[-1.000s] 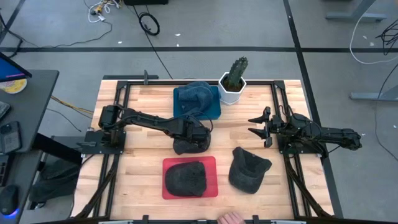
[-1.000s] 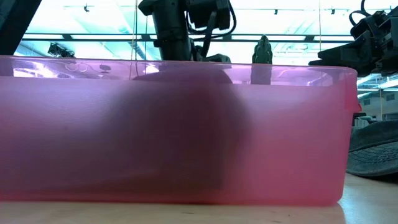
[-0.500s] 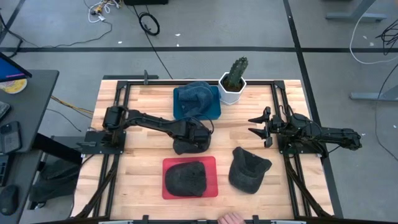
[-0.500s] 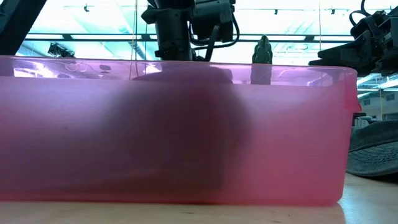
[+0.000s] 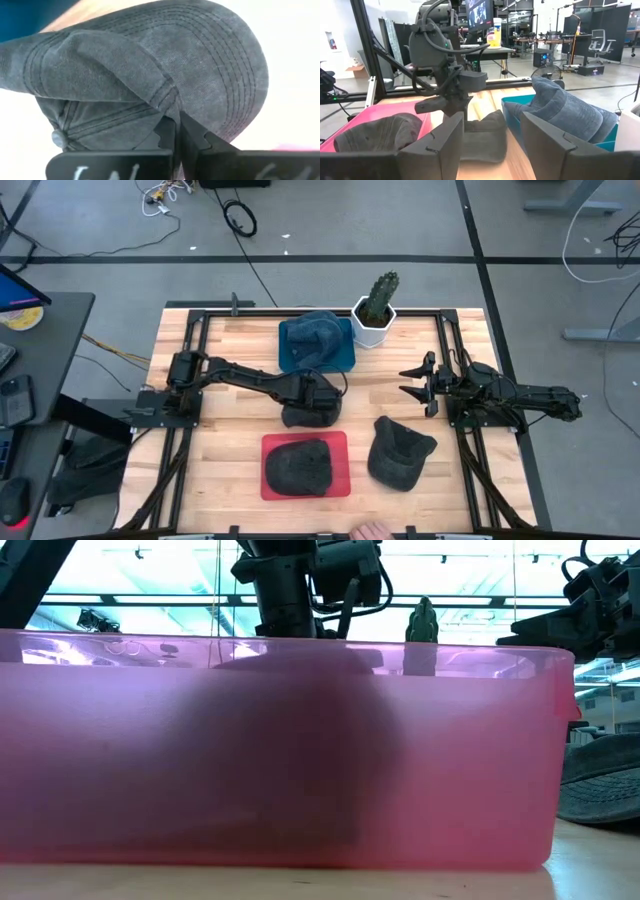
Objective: Pick & Place hat
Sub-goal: Put the middle black cap into the pink bin
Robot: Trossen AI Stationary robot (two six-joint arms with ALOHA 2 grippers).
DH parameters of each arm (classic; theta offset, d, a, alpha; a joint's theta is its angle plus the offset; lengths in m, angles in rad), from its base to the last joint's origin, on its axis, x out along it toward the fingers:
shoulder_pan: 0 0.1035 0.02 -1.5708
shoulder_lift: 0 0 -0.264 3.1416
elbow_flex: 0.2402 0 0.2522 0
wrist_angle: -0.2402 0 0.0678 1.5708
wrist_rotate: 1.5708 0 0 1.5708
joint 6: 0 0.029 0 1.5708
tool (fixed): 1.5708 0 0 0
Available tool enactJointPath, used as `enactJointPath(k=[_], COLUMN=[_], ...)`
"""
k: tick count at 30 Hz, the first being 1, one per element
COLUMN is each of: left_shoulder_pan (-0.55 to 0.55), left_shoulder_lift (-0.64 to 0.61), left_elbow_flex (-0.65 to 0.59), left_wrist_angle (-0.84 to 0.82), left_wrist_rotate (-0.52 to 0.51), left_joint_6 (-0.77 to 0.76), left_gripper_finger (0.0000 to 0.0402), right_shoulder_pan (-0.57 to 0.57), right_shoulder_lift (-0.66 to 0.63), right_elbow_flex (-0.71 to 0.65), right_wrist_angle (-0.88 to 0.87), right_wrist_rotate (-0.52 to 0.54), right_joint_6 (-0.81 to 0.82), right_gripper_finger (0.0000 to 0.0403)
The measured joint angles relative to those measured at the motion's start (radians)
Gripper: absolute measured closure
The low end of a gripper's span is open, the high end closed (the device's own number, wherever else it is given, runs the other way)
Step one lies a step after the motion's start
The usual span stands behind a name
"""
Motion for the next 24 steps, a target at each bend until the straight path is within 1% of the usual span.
enactJointPath(k=[5, 11, 16, 24], left_shoulder_pan=[-0.019, -0.047, -0.076, -0.135], left_shoulder_lift=[-0.027, -0.107, -0.174, -0.208], left_elbow_flex=[0.000, 0.000, 0.001, 0.000], left_wrist_angle=[0.001, -0.022, -0.035, -0.013], left_wrist_rotate=[0.001, -0.078, -0.126, -0.153], left_joint_6=[0.007, -0.021, -0.096, -0.203], left_gripper_finger=[0.0397, 0.0398, 0.0399, 0.0399], right_shoulder_pan=[0.000, 0.000, 0.000, 0.000], right_shoulder_lift=[0.000, 0.000, 0.000, 0.000], right_elbow_flex=[0.000, 0.000, 0.000, 0.000], right_wrist_angle=[0.000, 0.000, 0.000, -0.002], right_wrist_rotate=[0.000, 0.000, -0.001, 0.000], right_joint_6=[0.000, 0.000, 0.000, 0.000], right_gripper_finger=[0.0204, 0.0204, 0.0204, 0.0204])
